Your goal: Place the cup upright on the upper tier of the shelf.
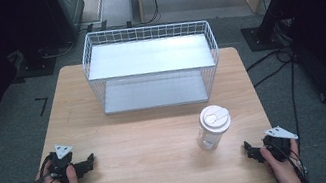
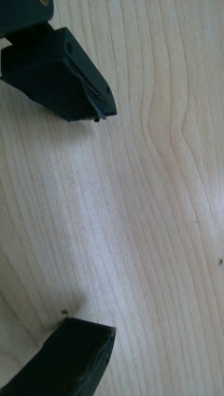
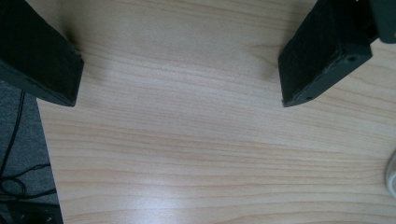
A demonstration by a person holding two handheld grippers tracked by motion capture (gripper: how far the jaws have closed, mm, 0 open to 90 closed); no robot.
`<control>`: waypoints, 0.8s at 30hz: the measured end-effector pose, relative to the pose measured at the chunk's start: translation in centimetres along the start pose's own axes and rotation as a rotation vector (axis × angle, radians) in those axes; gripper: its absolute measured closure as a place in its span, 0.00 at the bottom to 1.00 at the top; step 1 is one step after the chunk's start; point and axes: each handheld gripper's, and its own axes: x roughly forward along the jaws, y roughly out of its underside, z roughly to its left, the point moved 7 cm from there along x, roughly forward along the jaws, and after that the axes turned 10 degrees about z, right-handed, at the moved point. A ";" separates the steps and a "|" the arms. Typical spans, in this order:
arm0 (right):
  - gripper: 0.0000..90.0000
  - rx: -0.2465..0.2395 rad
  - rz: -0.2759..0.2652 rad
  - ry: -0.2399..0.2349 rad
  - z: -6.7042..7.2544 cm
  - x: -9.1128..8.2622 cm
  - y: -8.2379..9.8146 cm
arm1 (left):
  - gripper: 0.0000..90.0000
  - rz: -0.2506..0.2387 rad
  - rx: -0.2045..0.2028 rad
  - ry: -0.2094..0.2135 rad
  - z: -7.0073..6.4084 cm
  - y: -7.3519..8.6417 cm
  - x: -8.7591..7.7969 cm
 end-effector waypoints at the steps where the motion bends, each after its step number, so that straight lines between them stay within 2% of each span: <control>1: 0.00 -0.001 -0.003 0.003 0.0 0.0 0.0 | 0.00 -0.001 0.000 0.001 0.0 0.0 0.0; 5: 0.00 0.002 -0.016 0.000 0.5 -0.2 0.0 | 0.00 0.000 0.000 0.000 0.0 0.0 0.0; 6: 0.00 -0.005 -0.027 -0.026 1.1 -0.5 -0.2 | 0.00 -0.001 0.000 0.001 0.0 0.0 0.0; 13: 0.00 -0.024 -0.056 -0.070 2.7 -1.2 -0.8 | 0.00 0.000 0.005 0.003 0.0 0.0 0.0; 14: 0.00 -0.037 -0.058 -0.079 3.3 -1.2 -0.9 | 0.00 0.001 0.006 0.003 0.0 0.0 0.0; 19: 0.00 -0.058 -0.061 -0.094 4.2 -1.0 -1.0 | 0.00 0.001 0.006 0.003 0.0 0.0 0.0; 23: 0.00 -0.085 -0.068 -0.121 5.5 -1.1 -1.2 | 0.00 0.000 0.006 0.004 -0.1 0.0 0.0; 24: 0.00 -0.101 -0.074 -0.139 6.2 -1.1 -1.3 | 0.00 0.001 0.017 0.013 -0.2 0.0 0.0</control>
